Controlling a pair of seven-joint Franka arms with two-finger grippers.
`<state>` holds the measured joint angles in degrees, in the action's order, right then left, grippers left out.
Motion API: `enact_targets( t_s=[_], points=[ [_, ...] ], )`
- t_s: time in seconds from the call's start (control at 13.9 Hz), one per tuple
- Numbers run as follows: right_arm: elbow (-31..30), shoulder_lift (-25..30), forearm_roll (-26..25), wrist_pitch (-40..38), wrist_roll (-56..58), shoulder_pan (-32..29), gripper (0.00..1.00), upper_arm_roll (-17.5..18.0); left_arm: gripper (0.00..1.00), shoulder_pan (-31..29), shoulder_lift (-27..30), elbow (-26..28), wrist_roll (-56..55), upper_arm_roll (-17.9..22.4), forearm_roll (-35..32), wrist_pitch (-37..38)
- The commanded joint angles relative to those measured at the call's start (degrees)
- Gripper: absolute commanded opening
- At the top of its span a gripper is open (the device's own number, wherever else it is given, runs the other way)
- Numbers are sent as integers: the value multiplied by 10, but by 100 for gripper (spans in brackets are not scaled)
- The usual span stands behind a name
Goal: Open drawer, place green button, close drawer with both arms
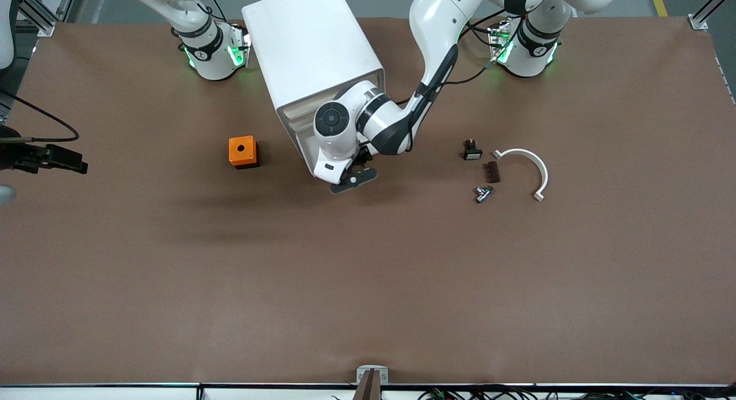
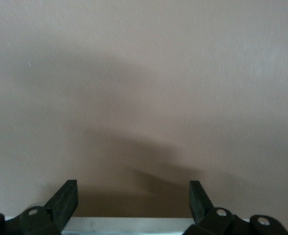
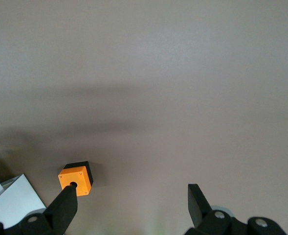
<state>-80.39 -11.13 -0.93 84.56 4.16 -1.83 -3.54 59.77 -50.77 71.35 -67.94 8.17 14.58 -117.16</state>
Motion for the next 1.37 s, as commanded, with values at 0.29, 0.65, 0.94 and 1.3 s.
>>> enact_targets(
  t_s=[0.29, 0.65, 0.94, 1.3],
  points=[
    [31, 5, -4, -29, -6, -2, 100, 13, 100, -3, 15, 22, -9, -23, 101, -3],
    [-48, 95, 6, -39, -7, 7, 100, 13, 100, -2, 14, 24, -9, -26, 180, 0],
    [-97, 163, 4, -47, -6, 1, 100, 10, 100, -1, 14, 30, -7, -37, 212, 2],
    [-97, 177, 0, -42, -1, 2, 100, 10, 100, -6, 14, 35, -1, -52, 215, 3]
  ],
)
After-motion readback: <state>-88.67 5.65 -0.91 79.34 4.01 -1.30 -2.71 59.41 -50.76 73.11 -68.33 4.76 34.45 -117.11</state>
